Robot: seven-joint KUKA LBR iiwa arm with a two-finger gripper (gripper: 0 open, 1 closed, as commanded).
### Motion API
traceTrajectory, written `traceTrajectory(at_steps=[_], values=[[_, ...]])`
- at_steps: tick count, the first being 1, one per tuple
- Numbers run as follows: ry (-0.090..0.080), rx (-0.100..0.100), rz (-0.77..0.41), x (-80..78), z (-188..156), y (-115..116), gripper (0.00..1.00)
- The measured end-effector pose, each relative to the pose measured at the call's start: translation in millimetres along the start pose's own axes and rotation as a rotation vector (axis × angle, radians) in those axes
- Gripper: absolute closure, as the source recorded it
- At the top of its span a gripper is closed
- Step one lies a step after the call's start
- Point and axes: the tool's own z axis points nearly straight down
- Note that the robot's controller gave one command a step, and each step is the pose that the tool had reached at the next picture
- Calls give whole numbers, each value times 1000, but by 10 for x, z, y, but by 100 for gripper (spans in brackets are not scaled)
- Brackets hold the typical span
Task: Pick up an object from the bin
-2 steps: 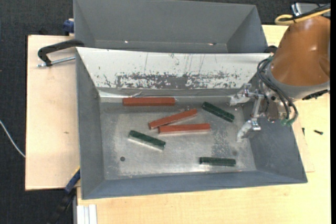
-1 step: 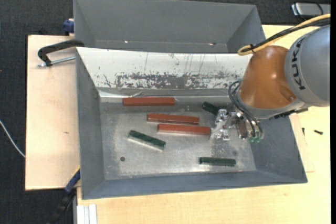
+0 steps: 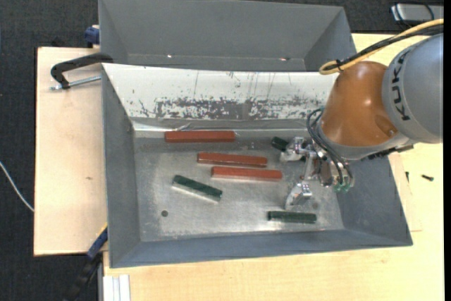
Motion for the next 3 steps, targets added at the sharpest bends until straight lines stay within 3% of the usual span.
traceTrajectory(at_steps=[1,2,3], values=[[0,0,0,0,0,0,0],[3,-2,13,-267,5,742,100],[3,-2,13,-267,5,741,100]])
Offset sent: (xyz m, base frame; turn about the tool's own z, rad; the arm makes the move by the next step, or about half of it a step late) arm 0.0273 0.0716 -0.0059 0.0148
